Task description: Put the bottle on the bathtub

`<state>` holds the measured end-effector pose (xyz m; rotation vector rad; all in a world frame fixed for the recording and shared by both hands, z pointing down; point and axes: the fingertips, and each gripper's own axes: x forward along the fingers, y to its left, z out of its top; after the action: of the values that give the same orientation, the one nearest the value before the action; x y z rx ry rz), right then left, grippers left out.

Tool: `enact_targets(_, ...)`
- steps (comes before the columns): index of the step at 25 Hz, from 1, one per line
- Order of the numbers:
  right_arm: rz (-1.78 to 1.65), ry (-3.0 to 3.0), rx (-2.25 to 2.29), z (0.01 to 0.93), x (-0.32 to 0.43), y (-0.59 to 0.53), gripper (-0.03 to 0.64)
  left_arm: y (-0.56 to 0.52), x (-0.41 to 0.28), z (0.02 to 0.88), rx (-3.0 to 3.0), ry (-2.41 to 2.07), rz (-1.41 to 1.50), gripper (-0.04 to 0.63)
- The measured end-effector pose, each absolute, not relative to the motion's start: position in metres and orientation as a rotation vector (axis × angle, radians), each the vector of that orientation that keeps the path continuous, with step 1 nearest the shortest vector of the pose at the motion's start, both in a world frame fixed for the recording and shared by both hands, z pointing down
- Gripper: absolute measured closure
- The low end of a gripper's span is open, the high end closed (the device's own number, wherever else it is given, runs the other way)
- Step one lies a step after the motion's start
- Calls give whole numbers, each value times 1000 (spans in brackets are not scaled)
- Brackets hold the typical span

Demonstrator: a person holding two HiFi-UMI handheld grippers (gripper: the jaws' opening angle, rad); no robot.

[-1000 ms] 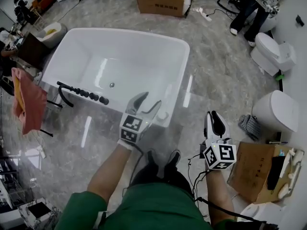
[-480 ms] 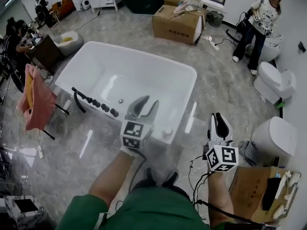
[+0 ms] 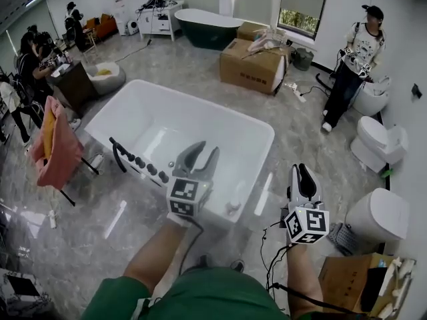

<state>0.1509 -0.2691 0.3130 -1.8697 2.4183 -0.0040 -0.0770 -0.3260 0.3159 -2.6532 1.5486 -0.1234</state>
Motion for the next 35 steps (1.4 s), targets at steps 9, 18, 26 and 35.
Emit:
enact_targets(9,101,2405,-1861,286,144,-261,543,-315,-80,290,-2634,1543,-60,453)
enact_targets(18,111,2415,-1829,280,148,-259,543,-313,-71,287,-2626,1540,-83,453)
enact_targets(26,102,2425,-1819,285,145,-259,543,-311,-73,294,-2626,1541,-93,453)
enact_targets(35,106,2443,-1800,286,146,-264,543,-314,-68,295,-2628,1535,-99,453)
